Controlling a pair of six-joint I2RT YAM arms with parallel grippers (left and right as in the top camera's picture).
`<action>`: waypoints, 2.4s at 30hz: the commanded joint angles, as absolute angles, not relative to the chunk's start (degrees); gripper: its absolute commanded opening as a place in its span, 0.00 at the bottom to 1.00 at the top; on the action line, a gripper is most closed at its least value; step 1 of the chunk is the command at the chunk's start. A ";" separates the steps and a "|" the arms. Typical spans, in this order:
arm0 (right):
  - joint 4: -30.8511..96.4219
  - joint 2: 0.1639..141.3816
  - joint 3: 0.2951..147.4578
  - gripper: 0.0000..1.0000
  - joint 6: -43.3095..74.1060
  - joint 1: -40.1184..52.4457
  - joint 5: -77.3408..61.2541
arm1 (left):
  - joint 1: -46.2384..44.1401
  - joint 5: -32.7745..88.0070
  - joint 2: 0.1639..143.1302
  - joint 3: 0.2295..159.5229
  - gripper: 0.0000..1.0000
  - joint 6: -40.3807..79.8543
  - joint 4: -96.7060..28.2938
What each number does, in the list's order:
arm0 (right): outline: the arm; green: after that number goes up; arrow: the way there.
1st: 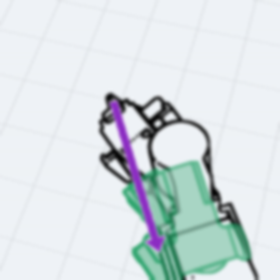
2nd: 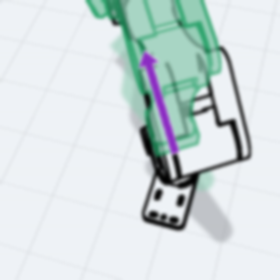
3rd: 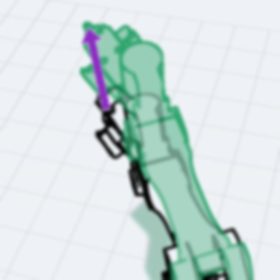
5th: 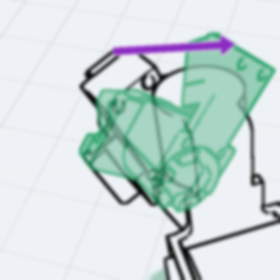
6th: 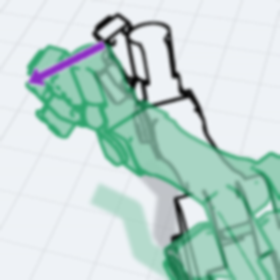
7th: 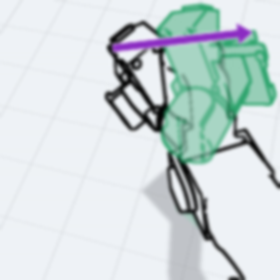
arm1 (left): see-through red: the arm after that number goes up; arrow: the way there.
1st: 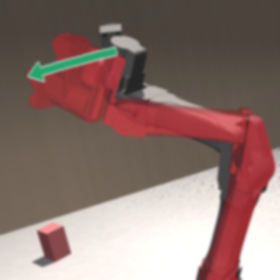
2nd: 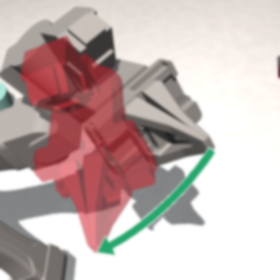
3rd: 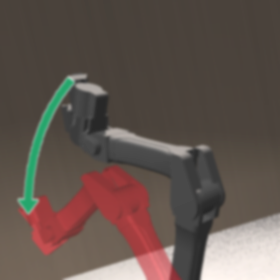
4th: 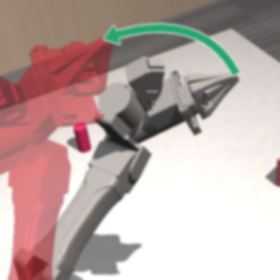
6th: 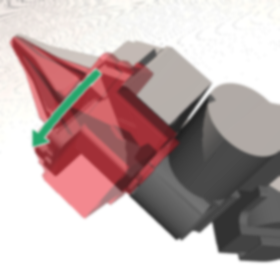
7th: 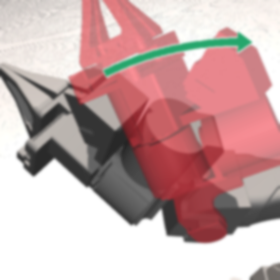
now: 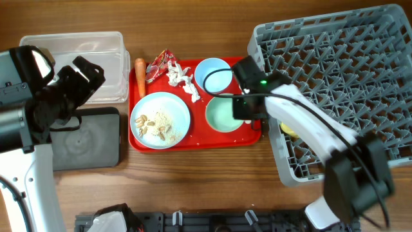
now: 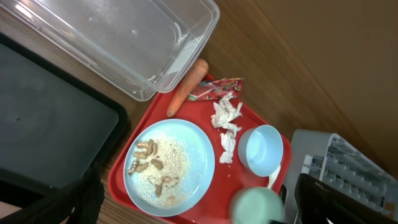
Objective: Sort waste into correct bins and load items into the dishwasher rack
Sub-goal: 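Grasp the green bowl with the right gripper and place it in the rack, then grasp the light-blue bowl with the right gripper and place it in the rack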
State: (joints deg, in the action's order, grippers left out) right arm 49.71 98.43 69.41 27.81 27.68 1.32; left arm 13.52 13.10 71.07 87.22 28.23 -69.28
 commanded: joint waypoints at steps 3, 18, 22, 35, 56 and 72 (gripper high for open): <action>53.06 79.57 70.24 0.04 30.46 27.70 30.89 | 13.82 12.32 71.05 87.39 1.00 28.80 -69.08; 31.51 81.65 69.69 0.04 4.27 20.51 74.52 | 13.82 12.32 71.05 87.39 1.00 28.80 -69.08; 18.98 88.55 69.69 0.04 -9.63 14.37 80.07 | 13.82 12.32 71.05 87.39 1.00 28.80 -69.08; 9.87 102.80 69.69 0.04 -19.97 9.13 70.08 | 13.82 12.32 71.05 87.39 1.00 28.80 -69.08; 8.58 102.26 69.71 0.90 -20.84 21.32 71.61 | 13.82 12.32 71.05 87.39 1.00 28.80 -69.08; 25.52 95.42 69.71 0.75 23.03 32.05 1.37 | 13.82 12.32 71.05 87.39 1.00 28.80 -69.08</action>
State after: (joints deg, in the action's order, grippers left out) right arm 26.74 95.46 69.67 2.02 34.68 26.15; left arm 13.54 13.06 71.09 87.22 28.23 -69.28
